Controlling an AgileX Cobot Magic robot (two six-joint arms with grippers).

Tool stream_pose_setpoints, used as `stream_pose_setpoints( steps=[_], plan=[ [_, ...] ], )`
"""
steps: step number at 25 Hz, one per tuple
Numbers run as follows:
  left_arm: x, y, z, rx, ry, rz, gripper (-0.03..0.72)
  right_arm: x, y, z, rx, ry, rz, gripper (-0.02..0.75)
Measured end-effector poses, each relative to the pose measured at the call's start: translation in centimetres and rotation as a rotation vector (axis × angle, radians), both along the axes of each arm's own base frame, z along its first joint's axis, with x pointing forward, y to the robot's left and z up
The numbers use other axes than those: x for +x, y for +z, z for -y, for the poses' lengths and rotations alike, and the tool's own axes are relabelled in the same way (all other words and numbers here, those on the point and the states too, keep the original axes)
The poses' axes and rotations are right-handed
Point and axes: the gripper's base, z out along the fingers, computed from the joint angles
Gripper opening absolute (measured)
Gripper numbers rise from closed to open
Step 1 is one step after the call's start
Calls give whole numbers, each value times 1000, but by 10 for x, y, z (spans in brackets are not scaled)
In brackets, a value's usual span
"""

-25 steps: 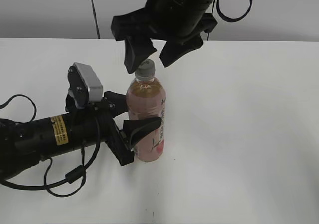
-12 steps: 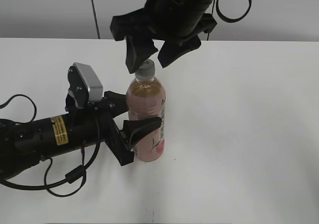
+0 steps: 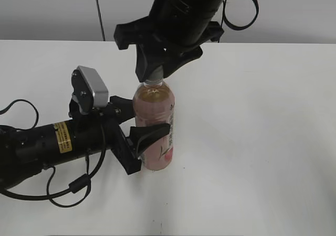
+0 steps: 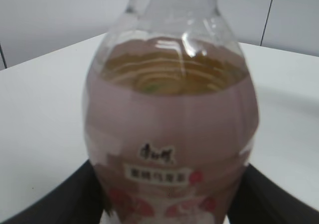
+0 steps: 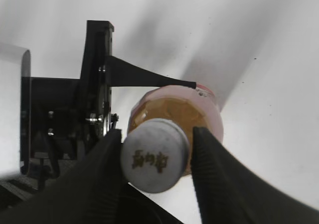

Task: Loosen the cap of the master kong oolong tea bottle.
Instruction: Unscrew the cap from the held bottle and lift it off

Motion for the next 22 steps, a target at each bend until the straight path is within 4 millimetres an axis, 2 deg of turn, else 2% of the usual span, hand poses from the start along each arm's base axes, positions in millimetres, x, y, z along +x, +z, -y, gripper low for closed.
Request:
stream_pose_setpoints(
  steps=[1, 2, 6, 9, 17, 22],
  plan=[
    [0, 0, 0, 0, 0, 0, 411, 0, 0, 0, 0, 3, 1, 315],
    [0, 0, 0, 0, 0, 0, 411, 0, 0, 0, -2, 13, 8, 298],
    [0, 0, 1, 0, -1, 1, 411, -1, 0, -1, -27, 137, 63, 298],
    [0, 0, 1, 0, -1, 0, 411, 0, 1, -1, -55, 310, 149, 281],
    [0, 0, 0, 1, 1, -1, 395, -1, 2, -4, -151, 968, 439, 278],
    [0, 0, 0, 3, 1, 3, 395, -2, 2, -4, -170, 1147, 516, 278]
  ],
)
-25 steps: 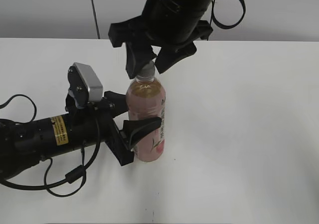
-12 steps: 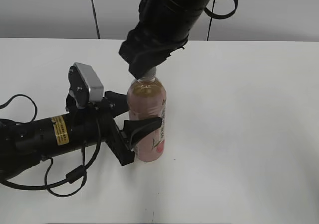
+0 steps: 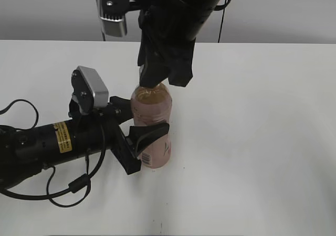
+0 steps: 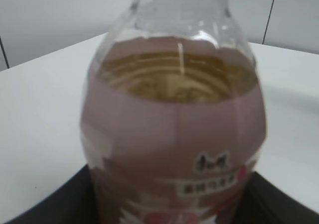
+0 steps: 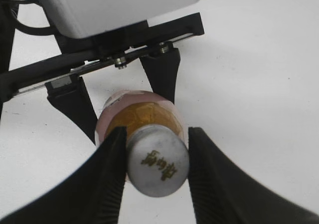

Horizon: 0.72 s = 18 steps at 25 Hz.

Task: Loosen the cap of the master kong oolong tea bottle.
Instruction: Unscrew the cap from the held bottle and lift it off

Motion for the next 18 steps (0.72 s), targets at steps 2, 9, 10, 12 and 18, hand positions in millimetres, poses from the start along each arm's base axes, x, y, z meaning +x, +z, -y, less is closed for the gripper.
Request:
stream_pose_setpoints(
  steps=[2, 9, 10, 12, 18],
  plan=[
    [0, 0, 0, 0, 0, 0, 395, 0, 0, 0, 1, 4, 0, 278],
    [0, 0, 0, -1, 6, -4, 395, 0, -1, 0, 23, -139, -73, 446],
    [0, 0, 0, -2, 6, -4, 395, 0, -1, 0, 30, -180, -93, 494],
    [1, 0, 0, -2, 8, -5, 395, 0, 0, -1, 53, -268, -140, 547],
    [1, 0, 0, -2, 10, -6, 395, 2, 14, -4, 156, -610, -293, 578]
  ],
)
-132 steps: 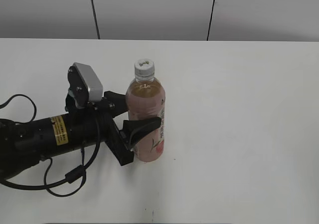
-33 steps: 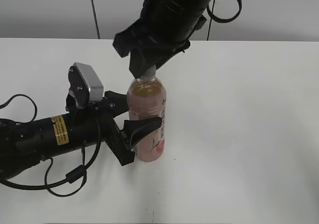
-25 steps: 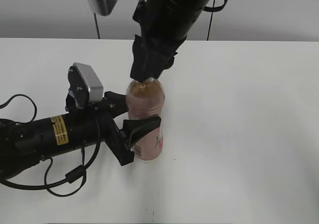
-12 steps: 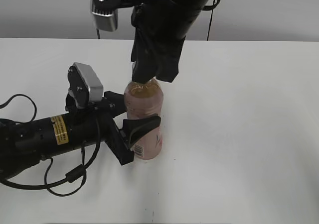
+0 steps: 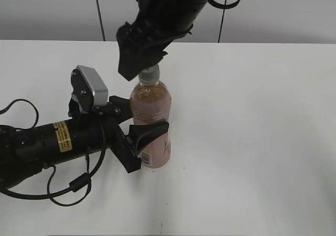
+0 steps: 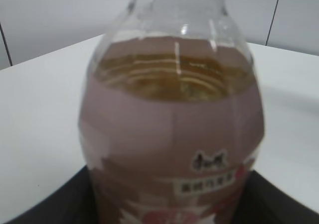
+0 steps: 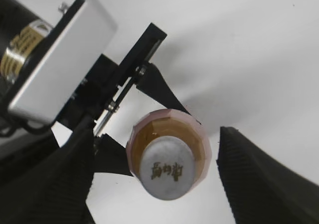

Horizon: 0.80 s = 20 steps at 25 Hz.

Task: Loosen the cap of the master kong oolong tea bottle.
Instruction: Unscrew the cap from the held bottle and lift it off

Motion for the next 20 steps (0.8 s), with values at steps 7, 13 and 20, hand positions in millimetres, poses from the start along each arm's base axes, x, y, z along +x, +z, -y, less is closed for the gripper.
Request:
stream_pose_setpoints(
  steps=[7, 13, 20],
  plan=[
    [0, 0, 0, 0, 0, 0, 395, 0, 4, 7, -34, -232, -115, 543],
    [0, 0, 0, 0, 0, 0, 395, -3, 3, 9, -59, -267, -159, 532],
    [0, 0, 0, 0, 0, 0, 395, -3, 4, 5, -3, -298, -185, 505]
  ],
)
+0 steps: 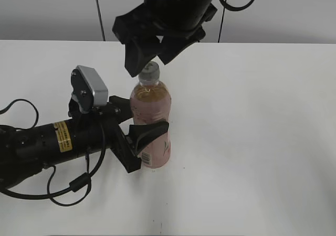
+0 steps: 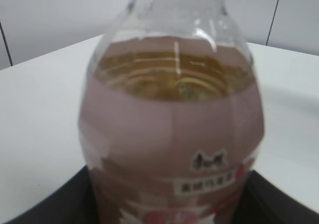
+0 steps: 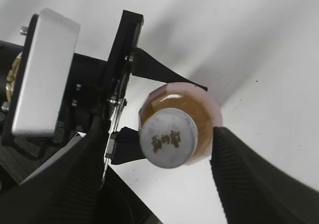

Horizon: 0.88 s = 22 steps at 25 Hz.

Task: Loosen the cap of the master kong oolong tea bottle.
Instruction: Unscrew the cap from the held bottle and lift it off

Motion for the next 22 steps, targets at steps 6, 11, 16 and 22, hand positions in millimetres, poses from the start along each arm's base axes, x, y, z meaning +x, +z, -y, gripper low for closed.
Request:
stream_pose_setpoints(
  steps=[6, 11, 16, 22],
  plan=[
    [0, 0, 0, 0, 0, 0, 395, 4, -10, -4, -10, -33, -34, 501],
    [0, 0, 0, 0, 0, 0, 395, 4, -10, -3, -13, -39, -33, 459],
    [0, 0, 0, 0, 0, 0, 394, 5, -11, -2, -23, -38, -24, 382],
    [1, 0, 0, 1, 1, 0, 394, 6, -13, -2, -43, -36, -25, 290]
  ],
)
